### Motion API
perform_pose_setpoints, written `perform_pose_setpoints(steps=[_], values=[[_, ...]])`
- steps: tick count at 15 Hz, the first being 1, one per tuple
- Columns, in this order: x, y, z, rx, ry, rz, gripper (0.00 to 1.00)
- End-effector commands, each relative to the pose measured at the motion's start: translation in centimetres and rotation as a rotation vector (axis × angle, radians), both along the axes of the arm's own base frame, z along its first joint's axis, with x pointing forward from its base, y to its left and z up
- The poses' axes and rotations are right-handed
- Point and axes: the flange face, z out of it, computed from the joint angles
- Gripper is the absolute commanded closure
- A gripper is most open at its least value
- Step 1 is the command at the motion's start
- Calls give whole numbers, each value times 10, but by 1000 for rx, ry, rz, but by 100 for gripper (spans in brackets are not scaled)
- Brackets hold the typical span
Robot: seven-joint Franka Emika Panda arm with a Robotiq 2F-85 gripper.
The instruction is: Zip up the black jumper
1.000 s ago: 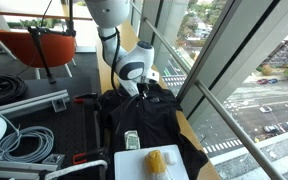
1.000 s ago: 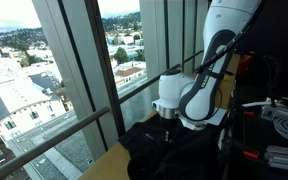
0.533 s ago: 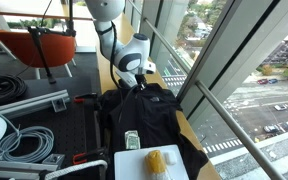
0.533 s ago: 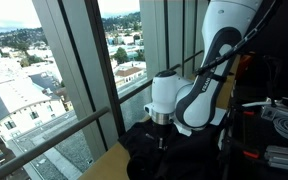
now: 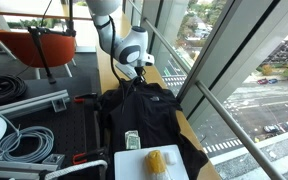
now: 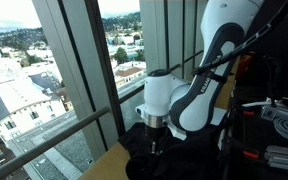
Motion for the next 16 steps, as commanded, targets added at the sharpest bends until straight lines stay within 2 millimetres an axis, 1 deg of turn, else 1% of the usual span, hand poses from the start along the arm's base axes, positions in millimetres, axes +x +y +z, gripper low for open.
perform_pose_setpoints(steps=[1, 4, 8, 10, 16], values=[[4, 28, 7, 4, -8, 12, 98], [2, 41, 9, 5, -13, 29, 98], [-5, 57, 5, 1, -11, 54, 98], [-7, 60, 5, -1, -11, 62, 98], [-3, 73, 18, 6, -38, 80, 98]])
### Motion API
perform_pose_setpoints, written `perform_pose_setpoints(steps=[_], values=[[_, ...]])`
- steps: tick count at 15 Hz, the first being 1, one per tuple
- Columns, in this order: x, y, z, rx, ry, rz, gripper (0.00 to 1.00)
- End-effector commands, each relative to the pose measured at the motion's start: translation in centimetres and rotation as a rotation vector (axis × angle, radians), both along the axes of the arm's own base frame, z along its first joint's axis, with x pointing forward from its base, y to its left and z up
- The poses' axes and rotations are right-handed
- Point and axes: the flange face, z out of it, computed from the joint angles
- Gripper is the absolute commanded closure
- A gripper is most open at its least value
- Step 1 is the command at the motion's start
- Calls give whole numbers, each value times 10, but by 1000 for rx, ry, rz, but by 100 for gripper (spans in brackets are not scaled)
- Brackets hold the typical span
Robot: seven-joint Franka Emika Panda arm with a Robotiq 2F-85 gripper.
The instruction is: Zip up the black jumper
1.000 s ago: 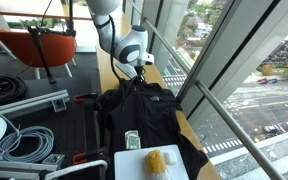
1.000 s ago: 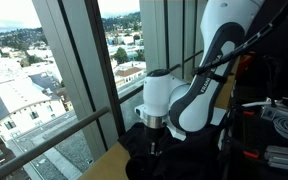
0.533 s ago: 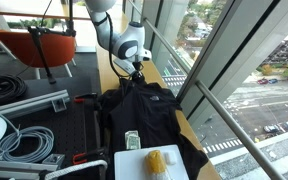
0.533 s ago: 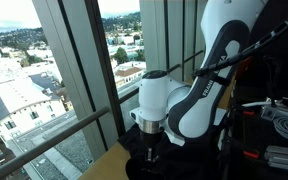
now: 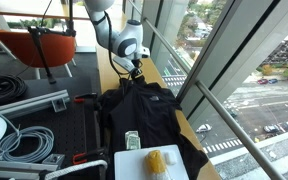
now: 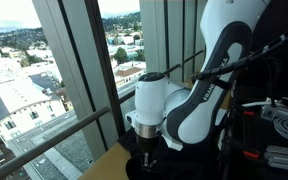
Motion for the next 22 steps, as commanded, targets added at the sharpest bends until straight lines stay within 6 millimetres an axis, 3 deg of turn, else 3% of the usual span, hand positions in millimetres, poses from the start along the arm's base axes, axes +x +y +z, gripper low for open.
perform_pose_setpoints(steps=[1, 10, 11, 13, 17, 21, 22], values=[[5, 21, 14, 5, -23, 8, 98], [7, 36, 21, 0, -34, 19, 98], [8, 35, 21, -2, -30, 11, 68], [7, 35, 22, 1, -31, 2, 60], [4, 37, 30, 9, -41, -11, 31], [-7, 10, 36, -1, -40, -38, 3], [-12, -3, 36, -11, -36, -45, 0]])
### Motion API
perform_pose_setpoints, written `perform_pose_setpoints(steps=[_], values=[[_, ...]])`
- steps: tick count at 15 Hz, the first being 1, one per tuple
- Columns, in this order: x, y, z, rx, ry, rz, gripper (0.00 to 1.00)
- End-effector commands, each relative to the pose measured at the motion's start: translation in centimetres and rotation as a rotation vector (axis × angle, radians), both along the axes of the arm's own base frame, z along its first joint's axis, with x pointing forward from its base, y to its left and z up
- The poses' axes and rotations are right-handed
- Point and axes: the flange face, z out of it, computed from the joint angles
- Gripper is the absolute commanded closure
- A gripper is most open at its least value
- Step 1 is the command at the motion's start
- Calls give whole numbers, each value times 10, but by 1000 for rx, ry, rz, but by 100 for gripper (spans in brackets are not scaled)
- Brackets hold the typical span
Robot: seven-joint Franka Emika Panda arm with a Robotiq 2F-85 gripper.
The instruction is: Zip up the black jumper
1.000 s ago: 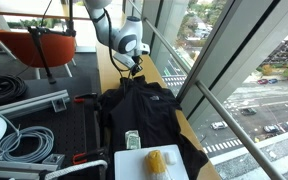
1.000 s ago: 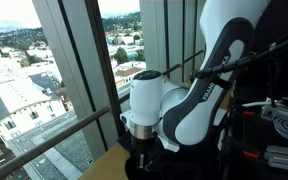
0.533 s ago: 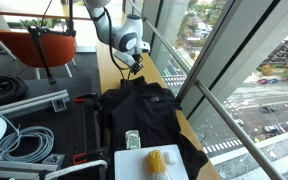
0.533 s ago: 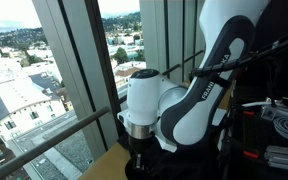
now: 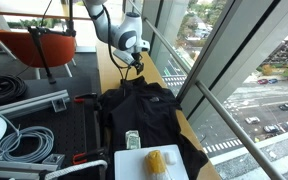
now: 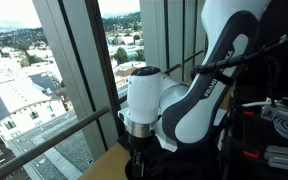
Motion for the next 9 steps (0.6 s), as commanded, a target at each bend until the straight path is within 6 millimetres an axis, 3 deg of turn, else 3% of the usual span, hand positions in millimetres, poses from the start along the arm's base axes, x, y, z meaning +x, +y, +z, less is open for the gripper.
perform_pose_setpoints(steps=[1, 4, 9], values=[[-18, -40, 13, -30, 1, -40, 0], [-35, -89, 18, -67, 20, -86, 0], [-71, -169, 45, -107, 65, -183, 0]])
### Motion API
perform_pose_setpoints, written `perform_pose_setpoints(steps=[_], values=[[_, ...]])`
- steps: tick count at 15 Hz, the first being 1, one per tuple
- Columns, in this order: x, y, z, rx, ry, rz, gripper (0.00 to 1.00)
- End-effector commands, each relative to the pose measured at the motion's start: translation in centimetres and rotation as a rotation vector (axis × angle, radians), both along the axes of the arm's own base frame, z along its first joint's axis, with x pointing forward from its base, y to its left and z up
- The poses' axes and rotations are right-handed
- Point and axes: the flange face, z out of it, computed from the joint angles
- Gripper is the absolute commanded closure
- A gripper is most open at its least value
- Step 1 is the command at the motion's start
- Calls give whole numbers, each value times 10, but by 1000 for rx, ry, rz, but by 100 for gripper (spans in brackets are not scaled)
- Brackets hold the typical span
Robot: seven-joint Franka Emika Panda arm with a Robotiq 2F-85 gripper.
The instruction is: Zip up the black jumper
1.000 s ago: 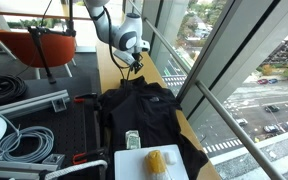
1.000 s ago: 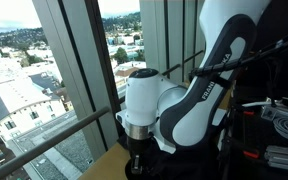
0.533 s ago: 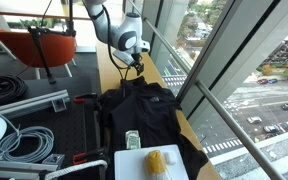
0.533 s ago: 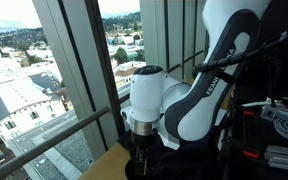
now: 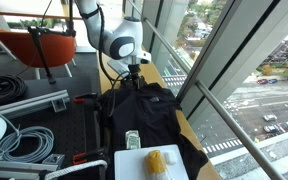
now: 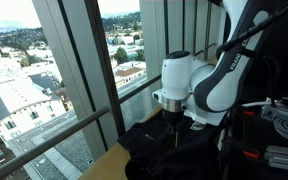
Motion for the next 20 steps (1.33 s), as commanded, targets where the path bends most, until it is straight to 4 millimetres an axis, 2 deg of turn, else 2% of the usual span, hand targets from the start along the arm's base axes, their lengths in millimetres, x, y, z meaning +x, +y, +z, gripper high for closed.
perform_pose_setpoints(steps=[1, 7, 10, 14, 17, 20], values=[[-36, -52, 40, -12, 6, -67, 0], [-51, -143, 97, -26, -47, -130, 0], [-48, -169, 124, -14, -69, -198, 0], [-46, -181, 159, -12, -67, -260, 0], [-45, -177, 184, 27, -57, -297, 0], [-42, -171, 201, 74, -60, -354, 0]])
